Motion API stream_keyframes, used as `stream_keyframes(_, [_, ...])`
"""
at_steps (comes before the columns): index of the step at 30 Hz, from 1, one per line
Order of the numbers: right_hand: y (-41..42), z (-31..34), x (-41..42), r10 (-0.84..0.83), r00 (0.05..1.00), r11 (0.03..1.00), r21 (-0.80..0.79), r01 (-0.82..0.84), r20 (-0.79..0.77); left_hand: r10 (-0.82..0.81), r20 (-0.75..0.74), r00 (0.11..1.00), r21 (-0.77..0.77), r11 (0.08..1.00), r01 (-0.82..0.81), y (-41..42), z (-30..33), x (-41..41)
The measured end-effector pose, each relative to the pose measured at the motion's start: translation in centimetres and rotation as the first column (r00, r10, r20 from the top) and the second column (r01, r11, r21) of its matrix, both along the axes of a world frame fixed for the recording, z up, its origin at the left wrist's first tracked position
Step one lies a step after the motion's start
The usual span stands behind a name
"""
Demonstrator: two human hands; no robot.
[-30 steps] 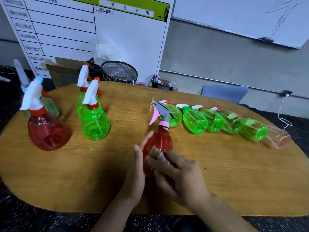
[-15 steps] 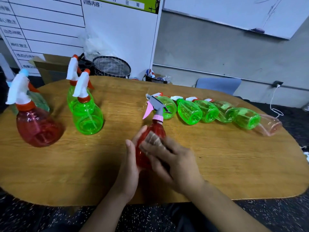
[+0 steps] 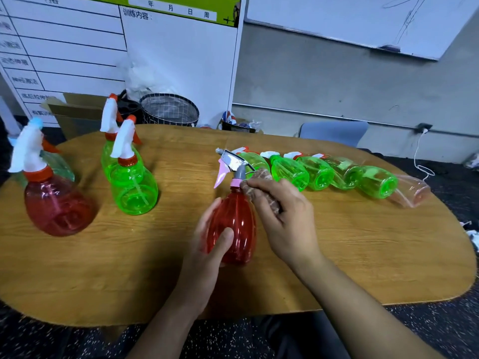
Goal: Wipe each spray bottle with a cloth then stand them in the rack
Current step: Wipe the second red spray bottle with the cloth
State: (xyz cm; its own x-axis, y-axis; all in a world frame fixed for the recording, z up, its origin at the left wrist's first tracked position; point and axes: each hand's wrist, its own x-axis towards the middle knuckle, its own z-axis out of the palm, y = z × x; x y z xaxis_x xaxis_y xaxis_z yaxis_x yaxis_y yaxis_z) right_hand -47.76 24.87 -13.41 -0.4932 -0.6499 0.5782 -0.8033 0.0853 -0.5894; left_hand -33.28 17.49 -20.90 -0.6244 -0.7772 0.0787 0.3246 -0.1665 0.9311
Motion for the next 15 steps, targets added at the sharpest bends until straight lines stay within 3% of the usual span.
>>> stream_keyframes(5, [-0.4,-1.4,-1.2,-0.103,0.993,0.981,0.16,0.11,-0.052,0.007,-0.002,1.0,0.028,1.0,-0.007,0.0,0.1,0.2])
stream_keyframes(7, [0.0,-1.5,-1.5,-0.11,0.994,0.99,0.09,0.108,0.011,-0.004,-0.007,1.0,0.025,1.0,0.004,0.1,0.1,0.1])
stream_keyframes(10, [-0.2,-0.5,-0.5,0.032,0.999,0.999,-0.007,-0.032,0.02,0.003,0.015,1.0,-0.014,1.0,-0.003,0.1,-0.2,0.0])
stream_keyframes(15, [-0.8,-0.6,-0.1,-0.01,0.995,0.994,0.105,0.021,-0.104,0.045,0.06,0.997,-0.119,0.992,-0.038,0.1,0.0,0.0])
